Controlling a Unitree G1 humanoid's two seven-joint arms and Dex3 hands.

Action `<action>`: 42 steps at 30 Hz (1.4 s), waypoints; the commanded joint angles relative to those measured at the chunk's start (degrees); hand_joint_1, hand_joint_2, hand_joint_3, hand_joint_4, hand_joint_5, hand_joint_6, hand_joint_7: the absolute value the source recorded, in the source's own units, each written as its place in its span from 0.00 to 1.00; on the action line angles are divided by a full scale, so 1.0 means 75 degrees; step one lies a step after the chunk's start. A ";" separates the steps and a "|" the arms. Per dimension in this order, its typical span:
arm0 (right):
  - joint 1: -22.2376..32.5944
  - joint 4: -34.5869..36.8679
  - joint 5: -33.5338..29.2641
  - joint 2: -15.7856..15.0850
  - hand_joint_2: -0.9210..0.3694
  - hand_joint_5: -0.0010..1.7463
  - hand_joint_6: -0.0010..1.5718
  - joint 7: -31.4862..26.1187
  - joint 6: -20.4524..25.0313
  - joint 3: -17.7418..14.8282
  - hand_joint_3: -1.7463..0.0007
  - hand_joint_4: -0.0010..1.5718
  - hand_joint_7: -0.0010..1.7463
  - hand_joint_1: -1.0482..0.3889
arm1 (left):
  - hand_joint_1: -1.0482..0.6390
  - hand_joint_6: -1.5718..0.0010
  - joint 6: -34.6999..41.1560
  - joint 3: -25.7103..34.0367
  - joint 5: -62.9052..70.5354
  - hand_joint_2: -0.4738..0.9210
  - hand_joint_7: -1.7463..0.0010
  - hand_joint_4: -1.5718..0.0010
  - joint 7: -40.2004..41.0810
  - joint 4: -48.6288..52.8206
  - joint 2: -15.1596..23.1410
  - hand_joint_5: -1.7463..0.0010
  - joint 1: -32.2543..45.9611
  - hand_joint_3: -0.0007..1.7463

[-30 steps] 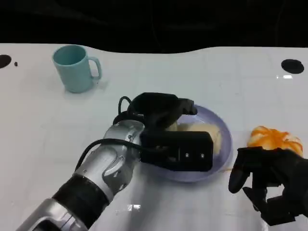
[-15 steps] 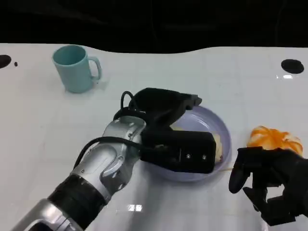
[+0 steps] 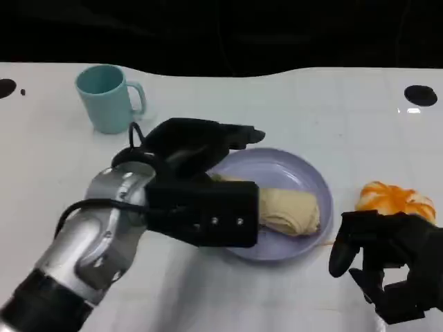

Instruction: Grasp the towel on the left side of the plate with the left hand and place it into the plate.

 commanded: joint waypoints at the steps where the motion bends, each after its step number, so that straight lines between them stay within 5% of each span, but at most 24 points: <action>1: -0.0038 -0.0066 0.0005 -0.0061 0.30 1.00 0.45 -0.0022 0.0066 -0.0106 0.34 0.47 0.83 0.75 | 0.26 0.73 0.0244 0.0411 -0.0337 1.00 0.99 0.78 -0.0600 -0.0922 0.0396 0.68 0.0421 0.14; 11: -0.0119 -0.0102 -0.0021 -0.0057 0.30 1.00 0.45 -0.0026 0.0191 -0.0044 0.34 0.46 0.83 0.75 | 0.31 0.63 0.0761 0.1408 -0.0956 1.00 0.95 0.65 -0.1105 -0.3022 0.0935 0.62 0.1875 0.11; 15: -0.0155 -0.0106 -0.0039 -0.0040 0.30 1.00 0.45 -0.0033 0.0225 0.0015 0.34 0.47 0.83 0.75 | 0.36 0.56 0.0514 0.1956 -0.1459 1.00 0.92 0.66 -0.1062 -0.3692 0.1158 0.44 0.2723 0.10; 20: -0.0166 -0.0135 -0.0030 -0.0019 0.30 1.00 0.45 -0.0043 0.0250 0.0048 0.35 0.47 0.83 0.76 | 0.48 0.48 -0.0059 0.2737 -0.2358 1.00 0.84 0.59 -0.0544 -0.4072 0.0870 0.38 0.3838 0.08; 21: -0.0165 -0.0137 -0.0031 -0.0019 0.30 1.00 0.45 -0.0045 0.0256 0.0050 0.35 0.47 0.83 0.76 | 0.51 0.48 -0.0087 0.2922 -0.2695 0.96 0.76 0.57 -0.0457 -0.4131 0.0707 0.35 0.4075 0.14; 23: -0.0174 -0.0133 -0.0022 -0.0021 0.30 1.00 0.45 -0.0039 0.0278 0.0047 0.35 0.46 0.83 0.76 | 0.58 0.50 0.0044 0.3250 -0.3473 0.77 0.58 0.55 -0.0410 -0.4251 0.0381 0.28 0.4469 0.50; 25: -0.0186 -0.0106 -0.0020 -0.0030 0.30 1.00 0.45 -0.0031 0.0261 0.0044 0.35 0.46 0.83 0.76 | 0.62 0.48 0.0411 0.3494 -0.4187 0.71 0.48 0.52 -0.0407 -0.4426 0.0093 0.24 0.4783 0.65; 32: -0.0232 0.0014 -0.0014 -0.0104 0.29 1.00 0.45 0.0017 0.0195 -0.0018 0.36 0.46 0.82 0.76 | 0.61 0.48 0.2709 0.3796 -0.5482 0.74 0.26 0.49 -0.0014 -0.5201 -0.0520 0.07 0.5360 0.66; 34: -0.0257 0.0036 -0.0034 -0.0135 0.30 1.00 0.45 0.0027 0.0204 -0.0021 0.36 0.46 0.82 0.76 | 0.61 0.49 0.3091 0.3753 -0.5652 0.70 0.17 0.48 0.0001 -0.5173 -0.0517 0.02 0.5304 0.75; 37: -0.0252 0.0104 -0.0013 -0.0149 0.30 1.00 0.45 0.0045 0.0093 -0.0045 0.36 0.46 0.82 0.76 | 0.61 0.48 0.3373 0.3772 -0.6009 0.62 0.08 0.45 -0.0141 -0.4887 -0.0461 0.00 0.5151 0.85; 42: -0.0251 0.0112 0.0035 -0.0152 0.29 1.00 0.45 0.0070 0.0109 -0.0097 0.35 0.46 0.82 0.75 | 0.60 0.52 0.4815 0.4262 -0.7032 0.63 0.01 0.43 0.0113 -0.4647 -0.0693 0.00 0.4656 0.83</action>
